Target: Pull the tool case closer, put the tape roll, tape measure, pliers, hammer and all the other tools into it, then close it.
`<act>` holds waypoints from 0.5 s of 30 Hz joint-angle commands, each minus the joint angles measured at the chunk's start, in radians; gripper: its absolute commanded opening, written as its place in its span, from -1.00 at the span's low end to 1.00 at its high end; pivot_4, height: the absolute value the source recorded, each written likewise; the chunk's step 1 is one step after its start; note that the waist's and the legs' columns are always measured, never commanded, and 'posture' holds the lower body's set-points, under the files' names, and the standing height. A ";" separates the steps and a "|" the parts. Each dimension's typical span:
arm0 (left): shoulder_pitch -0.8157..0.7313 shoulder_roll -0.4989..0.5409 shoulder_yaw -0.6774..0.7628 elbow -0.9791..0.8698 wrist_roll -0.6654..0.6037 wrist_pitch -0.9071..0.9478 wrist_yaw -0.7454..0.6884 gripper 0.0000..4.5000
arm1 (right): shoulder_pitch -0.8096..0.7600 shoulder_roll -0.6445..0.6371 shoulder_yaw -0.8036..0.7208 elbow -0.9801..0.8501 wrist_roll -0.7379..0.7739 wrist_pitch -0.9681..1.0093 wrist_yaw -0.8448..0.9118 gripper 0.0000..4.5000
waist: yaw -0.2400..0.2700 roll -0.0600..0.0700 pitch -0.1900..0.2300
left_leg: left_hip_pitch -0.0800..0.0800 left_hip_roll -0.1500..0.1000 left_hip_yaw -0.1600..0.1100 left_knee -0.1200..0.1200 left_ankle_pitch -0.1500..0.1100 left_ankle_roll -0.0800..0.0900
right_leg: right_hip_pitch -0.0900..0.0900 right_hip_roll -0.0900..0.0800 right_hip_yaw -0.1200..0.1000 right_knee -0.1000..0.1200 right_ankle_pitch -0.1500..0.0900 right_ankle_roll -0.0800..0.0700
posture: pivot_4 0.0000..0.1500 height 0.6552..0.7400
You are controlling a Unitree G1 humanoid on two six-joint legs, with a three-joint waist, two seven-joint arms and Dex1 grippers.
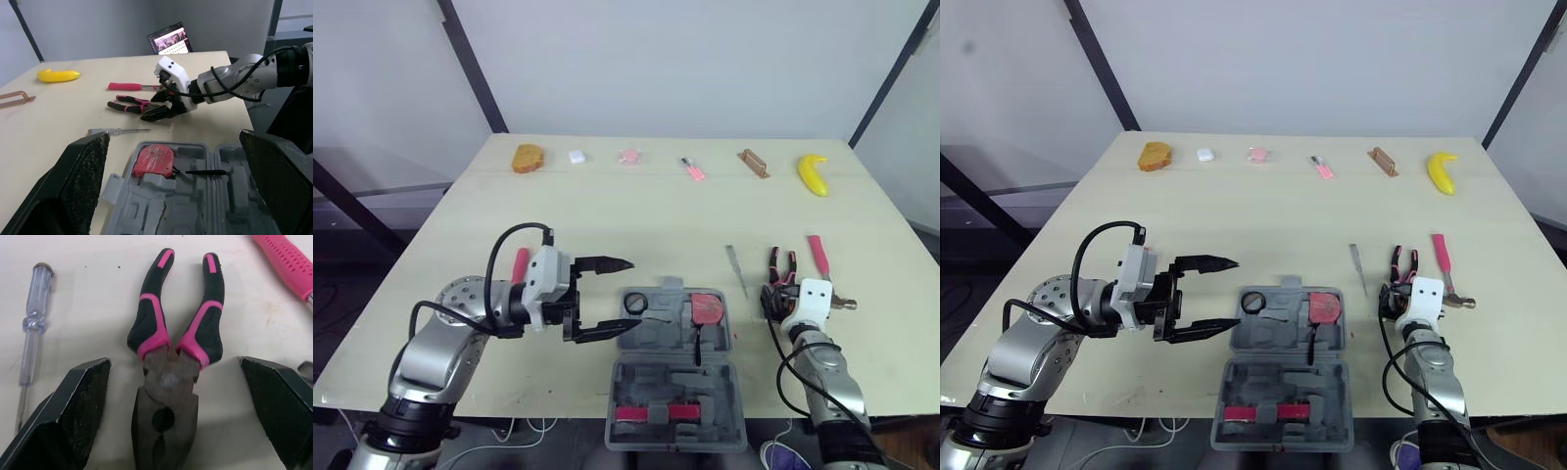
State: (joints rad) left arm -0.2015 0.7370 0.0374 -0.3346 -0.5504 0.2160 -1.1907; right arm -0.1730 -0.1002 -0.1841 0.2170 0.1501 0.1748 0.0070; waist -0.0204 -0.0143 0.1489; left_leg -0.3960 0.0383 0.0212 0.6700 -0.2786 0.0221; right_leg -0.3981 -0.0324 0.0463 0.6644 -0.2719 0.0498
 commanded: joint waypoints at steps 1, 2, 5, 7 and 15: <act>-0.004 0.009 0.021 -0.041 -0.013 0.001 0.011 1.00 | 0.007 0.003 -0.006 0.023 -0.022 -0.008 -0.032 0.42 | 0.000 0.000 0.000 | 0.000 0.000 0.000 0.000 0.000 0.000 | 0.000 0.000 0.000 0.000 0.000 0.000 | 1.00 1.00; -0.001 0.010 0.023 -0.041 -0.013 0.002 0.011 1.00 | 0.012 0.005 -0.005 0.021 -0.025 -0.007 -0.036 0.20 | 0.000 0.000 0.000 | 0.000 0.000 0.000 0.000 0.000 0.000 | 0.000 0.000 0.000 0.000 0.000 0.000 | 1.00 1.00; 0.002 0.010 0.024 -0.043 -0.014 0.002 0.012 1.00 | 0.019 0.008 -0.003 0.015 -0.029 -0.007 -0.036 -0.33 | 0.000 0.000 0.000 | 0.000 0.000 0.000 0.000 0.000 0.000 | 0.000 0.000 0.000 0.000 0.000 0.000 | 1.00 1.00; 0.001 0.009 0.023 -0.041 -0.014 0.001 0.012 1.00 | 0.022 0.009 0.000 0.010 -0.032 -0.007 -0.036 -0.54 | 0.000 0.000 0.000 | 0.000 0.000 0.000 0.000 0.000 0.000 | 0.000 0.000 0.000 0.000 0.000 0.000 | 1.00 1.00; -0.004 0.011 0.026 -0.029 -0.021 0.002 0.003 1.00 | 0.048 -0.035 0.033 -0.047 -0.054 -0.002 0.016 -0.54 | 0.002 0.000 0.000 | 0.000 0.000 0.000 0.000 0.000 0.000 | 0.000 0.000 0.000 0.000 0.000 0.000 | 1.00 1.00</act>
State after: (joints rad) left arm -0.1987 0.7382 0.0386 -0.3421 -0.5528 0.2209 -1.1836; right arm -0.1528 -0.1138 -0.1651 0.2058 0.1054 0.1584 -0.0085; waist -0.0183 -0.0142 0.1489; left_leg -0.3960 0.0384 0.0208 0.6699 -0.2786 0.0220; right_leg -0.3981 -0.0323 0.0460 0.6646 -0.2720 0.0497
